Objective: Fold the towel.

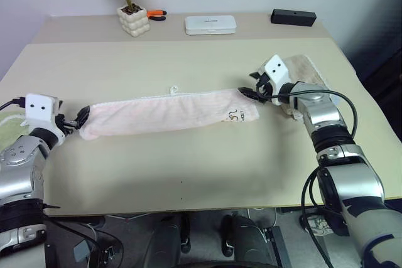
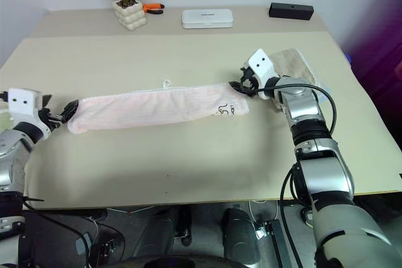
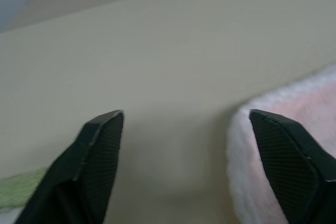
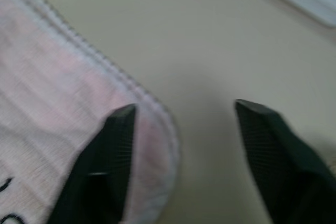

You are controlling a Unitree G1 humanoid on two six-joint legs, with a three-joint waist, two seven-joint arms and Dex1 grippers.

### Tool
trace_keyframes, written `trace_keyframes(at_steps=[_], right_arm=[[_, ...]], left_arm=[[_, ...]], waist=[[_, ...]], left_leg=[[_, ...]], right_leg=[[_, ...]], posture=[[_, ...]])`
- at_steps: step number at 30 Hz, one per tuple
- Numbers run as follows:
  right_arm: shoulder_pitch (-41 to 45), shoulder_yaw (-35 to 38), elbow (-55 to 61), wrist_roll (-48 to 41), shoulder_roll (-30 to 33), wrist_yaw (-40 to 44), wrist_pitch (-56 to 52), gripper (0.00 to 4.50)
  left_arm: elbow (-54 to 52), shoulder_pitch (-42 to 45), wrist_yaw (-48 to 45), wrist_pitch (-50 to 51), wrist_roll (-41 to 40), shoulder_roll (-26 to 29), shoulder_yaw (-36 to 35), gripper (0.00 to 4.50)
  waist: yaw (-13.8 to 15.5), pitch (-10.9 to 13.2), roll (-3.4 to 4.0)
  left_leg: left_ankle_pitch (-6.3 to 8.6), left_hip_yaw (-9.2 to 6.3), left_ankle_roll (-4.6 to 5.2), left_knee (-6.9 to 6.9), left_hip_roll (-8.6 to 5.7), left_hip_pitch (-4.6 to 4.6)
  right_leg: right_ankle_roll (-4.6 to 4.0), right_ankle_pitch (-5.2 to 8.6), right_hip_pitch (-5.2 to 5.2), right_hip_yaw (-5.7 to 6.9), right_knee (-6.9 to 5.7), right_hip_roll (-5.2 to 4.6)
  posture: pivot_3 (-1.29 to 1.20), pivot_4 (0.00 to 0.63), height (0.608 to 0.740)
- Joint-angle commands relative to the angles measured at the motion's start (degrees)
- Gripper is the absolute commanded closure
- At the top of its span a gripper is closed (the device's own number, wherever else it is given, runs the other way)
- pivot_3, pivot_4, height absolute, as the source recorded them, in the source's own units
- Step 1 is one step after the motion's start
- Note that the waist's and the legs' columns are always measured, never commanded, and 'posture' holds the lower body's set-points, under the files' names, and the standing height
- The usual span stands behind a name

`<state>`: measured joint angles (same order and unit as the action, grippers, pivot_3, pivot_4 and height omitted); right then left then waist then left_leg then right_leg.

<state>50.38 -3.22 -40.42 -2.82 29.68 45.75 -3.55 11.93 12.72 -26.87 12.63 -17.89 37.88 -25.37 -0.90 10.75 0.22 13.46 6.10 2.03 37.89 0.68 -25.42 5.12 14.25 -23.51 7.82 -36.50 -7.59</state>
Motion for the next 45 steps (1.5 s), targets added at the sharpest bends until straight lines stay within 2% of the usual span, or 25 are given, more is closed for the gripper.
trace_keyframes(at_steps=[1, 2, 3, 6, 11, 14, 18, 22, 26, 29, 32, 35, 37, 38, 39, 45], right_arm=[[-4.40, 4.34, 11.35, -3.66, 2.98, 0.21, -5.50, 1.22], [-6.87, 6.07, 16.00, -6.51, 3.83, 1.26, -10.41, 1.22], [-9.16, 7.57, 20.38, -9.23, 4.46, 1.98, -15.03, 1.01], [-15.96, 11.58, 32.88, -16.92, 5.08, 2.08, -27.05, 0.02], [-28.11, 17.46, 49.93, -27.62, 3.48, -3.69, -45.82, 0.02], [-34.49, 21.30, 57.59, -33.70, -1.39, -11.31, -57.41, 0.02], [-34.03, 25.41, 59.97, -36.41, -10.23, -23.18, -66.36, 0.02], [-30.12, 30.36, 57.96, -36.56, -18.43, -33.71, -70.60, 0.02], [-23.29, 36.16, 50.88, -35.69, -25.70, -43.27, -70.71, 0.02], [-19.98, 38.09, 46.70, -35.41, -28.04, -46.89, -70.29, 0.02], [-17.65, 38.34, 42.43, -34.70, -28.64, -48.66, -68.16, 0.86], [-15.90, 38.83, 40.26, -35.74, -28.99, -49.96, -66.78, 2.30], [-15.64, 38.33, 40.03, -36.22, -28.41, -49.94, -66.45, 3.50], [-15.51, 38.30, 40.14, -36.46, -28.19, -50.09, -66.28, 3.88], [-15.43, 38.36, 40.31, -36.69, -27.92, -50.25, -66.05, 4.46], [-15.57, 39.10, 44.51, -38.09, -21.84, -48.85, -65.88, 4.46]], left_arm=[[-7.55, -2.36, 2.40, 2.11, -4.13, -1.58, -4.88, 0.80], [-10.85, -3.04, 3.16, 3.36, -6.04, -2.76, -5.67, 0.80], [-13.98, -3.62, 3.55, 4.76, -7.77, -3.75, -5.97, 0.80], [-22.72, -6.22, 1.88, 7.12, -8.74, -4.84, -1.74, 0.80], [-33.32, -7.13, -3.84, 9.38, -9.75, -6.64, 11.16, 0.80], [-37.27, -6.52, -9.77, 8.71, -8.48, -6.57, 20.99, 0.80], [-39.26, -6.46, -12.91, 8.90, -9.15, -7.05, 26.08, 0.80], [-38.94, -5.86, -12.83, 8.80, -8.85, -8.21, 27.29, 0.80], [-40.18, -7.07, -12.23, 9.28, -9.16, -8.83, 26.89, 0.80], [-41.08, -8.28, -11.70, 9.27, -9.03, -8.90, 26.36, 0.80], [-41.75, -9.08, -10.86, 9.31, -9.04, -9.09, 25.96, 0.80], [-42.59, -10.09, -10.13, 9.24, -8.91, -9.14, 25.76, 0.80], [-42.86, -10.49, -9.72, 9.27, -8.94, -9.24, 25.80, 0.80], [-42.95, -10.73, -9.60, 9.22, -8.92, -9.31, 25.91, 0.80], [-42.99, -10.94, -9.54, 9.12, -8.88, -9.37, 26.01, 0.80], [-42.29, -11.27, -9.48, 8.54, -8.68, -9.64, 26.13, 0.80]], waist=[[0.07, -0.01, -0.01], [0.17, -0.01, -0.01], [0.19, -0.01, -0.02], [0.23, -0.02, -0.03], [0.45, -0.06, -0.01], [1.14, -0.11, -0.07], [0.17, -0.12, 0.03], [0.20, -0.16, 0.08], [0.22, -0.18, 0.09], [0.12, -0.21, 0.10], [0.06, -0.25, 0.08], [-0.19, -0.25, 0.09], [-0.18, -0.25, 0.09], [-0.20, -0.25, 0.10], [-0.25, -0.26, 0.09], [0.35, -0.23, 0.15]], left_leg=[[0.00, -0.01, 0.00, 0.00, 0.00, 0.00], [0.01, -0.03, 0.00, 0.00, 0.00, 0.01], [0.01, -0.06, 0.00, 0.00, 0.00, 0.00], [0.01, -0.12, 0.01, 0.04, 0.01, 0.01], [0.04, -0.11, 0.01, 0.03, 0.01, 0.05], [0.20, -0.15, 0.27, 0.03, 0.02, 0.04], [0.22, -0.05, 0.31, 0.03, 0.06, 0.03], [0.21, -0.08, 0.29, 0.04, 0.18, 0.05], [0.20, -0.06, 0.32, 0.05, 0.17, 0.03], [0.20, -0.06, 0.32, 0.05, 0.19, 0.04], [0.19, -0.05, 0.31, 0.06, 0.21, 0.06], [0.19, -0.05, 0.31, 0.06, 0.22, 0.07], [0.19, -0.04, 0.30, 0.05, 0.25, 0.06], [0.18, -0.04, 0.30, 0.05, 0.26, 0.06], [0.18, -0.03, 0.30, 0.04, 0.27, 0.06], [0.19, 0.00, 0.31, 0.05, 0.26, -0.02]], right_leg=[[0.00, 0.00, 0.01, 0.01, 0.02, -0.01], [0.00, 0.00, 0.03, 0.01, 0.02, -0.04], [0.00, 0.00, 0.04, 0.02, 0.03, -0.05], [0.01, -0.01, 0.09, 0.05, 0.04, -0.08], [-0.03, -0.04, 0.10, 0.04, 0.03, -0.07], [-0.03, -0.03, 0.14, 0.04, 0.08, -0.06], [-0.13, -0.09, 0.02, -0.06, 0.07, 0.00], [-0.16, -0.11, 0.01, -0.06, 0.07, 0.21], [-0.16, -0.11, 0.01, -0.07, 0.08, 0.29], [-0.16, -0.11, 0.03, -0.10, 0.07, 0.36], [-0.16, -0.11, 0.05, -0.13, 0.08, 0.40], [-0.17, -0.11, 0.03, -0.19, 0.09, 0.43], [-0.17, -0.11, 0.01, -0.24, 0.08, 0.48], [-0.17, -0.11, -0.01, -0.25, 0.07, 0.49], [-0.17, -0.11, -0.02, -0.26, 0.07, 0.50], [-0.17, -0.11, -0.06, -0.32, 0.12, 0.52]], posture=[[0.00, 0.150, 0.733], [0.00, 0.150, 0.733], [0.00, 0.150, 0.733], [0.00, 0.150, 0.733], [0.00, 0.150, 0.733], [0.00, 0.150, 0.733], [0.00, 0.150, 0.733], [0.00, 0.150, 0.733], [0.00, 0.150, 0.733], [0.00, 0.150, 0.733], [0.00, 0.150, 0.733], [0.00, 0.150, 0.733], [0.00, 0.150, 0.733], [0.00, 0.150, 0.733], [0.00, 0.150, 0.733], [0.00, 0.150, 0.733]])
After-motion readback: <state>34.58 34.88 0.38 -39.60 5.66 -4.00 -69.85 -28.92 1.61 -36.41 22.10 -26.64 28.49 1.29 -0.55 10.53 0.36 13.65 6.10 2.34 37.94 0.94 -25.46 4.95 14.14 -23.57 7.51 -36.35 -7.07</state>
